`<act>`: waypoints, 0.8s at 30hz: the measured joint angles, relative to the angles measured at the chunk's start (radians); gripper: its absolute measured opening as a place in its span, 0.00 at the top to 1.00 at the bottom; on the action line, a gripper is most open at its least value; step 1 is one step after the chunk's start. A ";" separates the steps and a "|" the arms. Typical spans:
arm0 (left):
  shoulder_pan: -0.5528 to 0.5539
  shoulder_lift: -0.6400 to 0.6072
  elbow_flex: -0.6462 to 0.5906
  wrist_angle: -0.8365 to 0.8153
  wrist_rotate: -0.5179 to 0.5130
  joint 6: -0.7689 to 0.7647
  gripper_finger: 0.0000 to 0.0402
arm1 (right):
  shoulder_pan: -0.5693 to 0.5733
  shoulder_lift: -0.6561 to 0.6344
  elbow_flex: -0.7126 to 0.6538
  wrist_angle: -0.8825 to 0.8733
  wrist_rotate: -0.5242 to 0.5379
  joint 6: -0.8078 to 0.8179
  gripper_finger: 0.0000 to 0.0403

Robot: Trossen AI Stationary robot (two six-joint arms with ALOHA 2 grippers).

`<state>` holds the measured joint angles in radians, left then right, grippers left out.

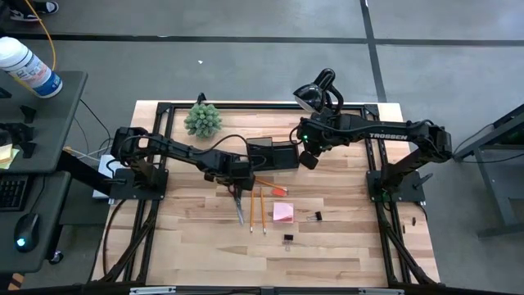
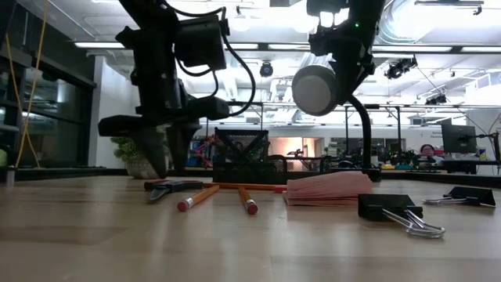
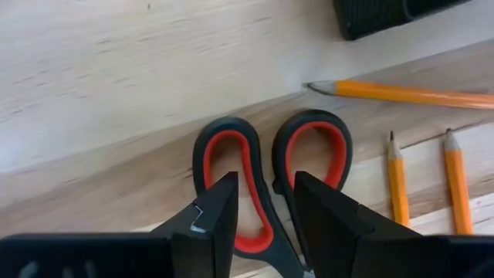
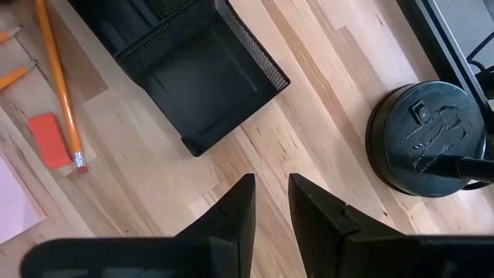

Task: Pick and place office supplies into organizer
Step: Put the scissors into the desk organizer

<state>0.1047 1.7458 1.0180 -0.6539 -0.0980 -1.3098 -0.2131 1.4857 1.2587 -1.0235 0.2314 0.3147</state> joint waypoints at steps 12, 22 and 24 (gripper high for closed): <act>0.000 0.000 0.000 0.009 -0.003 0.008 0.64 | 0.000 0.000 0.000 0.001 0.000 0.002 0.82; 0.000 0.029 -0.001 0.021 0.004 -0.030 0.43 | 0.000 0.000 0.000 0.003 0.000 0.001 0.82; 0.000 0.031 -0.001 0.027 0.007 -0.031 0.42 | 0.000 0.000 0.000 0.003 0.000 0.002 0.82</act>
<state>0.1047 1.7769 1.0173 -0.6268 -0.0906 -1.3412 -0.2131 1.4857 1.2587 -1.0206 0.2314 0.3164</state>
